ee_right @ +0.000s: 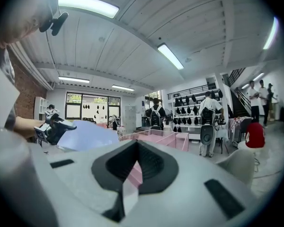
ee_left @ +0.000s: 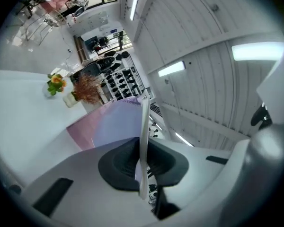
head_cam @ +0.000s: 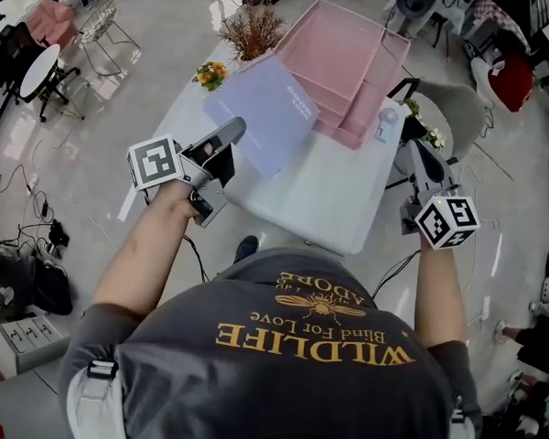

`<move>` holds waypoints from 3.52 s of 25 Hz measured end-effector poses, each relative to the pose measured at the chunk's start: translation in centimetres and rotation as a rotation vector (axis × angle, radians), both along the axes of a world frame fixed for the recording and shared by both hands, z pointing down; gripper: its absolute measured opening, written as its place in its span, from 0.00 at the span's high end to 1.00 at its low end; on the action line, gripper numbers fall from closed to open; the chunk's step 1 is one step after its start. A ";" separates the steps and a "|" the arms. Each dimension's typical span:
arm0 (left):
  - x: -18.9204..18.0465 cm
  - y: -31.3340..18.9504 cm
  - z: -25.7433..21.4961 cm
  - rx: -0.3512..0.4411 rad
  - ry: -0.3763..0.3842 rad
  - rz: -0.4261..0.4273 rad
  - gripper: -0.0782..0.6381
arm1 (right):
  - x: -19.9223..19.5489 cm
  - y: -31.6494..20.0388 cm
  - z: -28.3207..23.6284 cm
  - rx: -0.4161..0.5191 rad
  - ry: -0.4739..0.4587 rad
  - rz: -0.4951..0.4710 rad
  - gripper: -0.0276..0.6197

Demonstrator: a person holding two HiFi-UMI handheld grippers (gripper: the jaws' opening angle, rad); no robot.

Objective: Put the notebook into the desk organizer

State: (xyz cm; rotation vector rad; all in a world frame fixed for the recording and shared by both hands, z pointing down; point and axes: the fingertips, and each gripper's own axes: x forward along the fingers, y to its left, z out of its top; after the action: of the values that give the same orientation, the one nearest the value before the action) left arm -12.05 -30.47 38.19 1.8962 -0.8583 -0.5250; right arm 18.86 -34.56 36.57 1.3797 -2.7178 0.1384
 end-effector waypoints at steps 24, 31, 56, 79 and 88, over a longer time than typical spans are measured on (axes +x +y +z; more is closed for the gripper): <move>12.8 -22.8 -7.5 0.156 -0.014 0.035 0.85 | 3.3 -7.7 -4.7 0.036 0.028 0.090 0.96; 13.2 -28.4 -5.4 0.133 0.137 -0.031 0.84 | 2.4 -9.0 -3.6 0.011 0.063 0.080 0.96; 10.1 -27.8 10.1 -0.231 -0.635 -0.052 0.55 | 0.8 -9.2 -0.1 -0.044 0.052 0.065 0.96; 8.6 -25.1 10.4 -0.106 -1.032 -0.040 0.33 | 2.8 -8.8 0.1 -0.062 0.081 0.112 0.96; 9.4 -22.0 4.3 0.122 -0.890 -0.009 0.40 | 3.3 -8.1 -1.2 -0.034 0.060 0.112 0.96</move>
State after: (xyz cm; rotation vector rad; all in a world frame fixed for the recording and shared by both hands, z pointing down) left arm -2.69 -52.45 42.44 2.2495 -1.4080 0.3233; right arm 22.14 -42.69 35.42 1.5021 -2.5785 0.1472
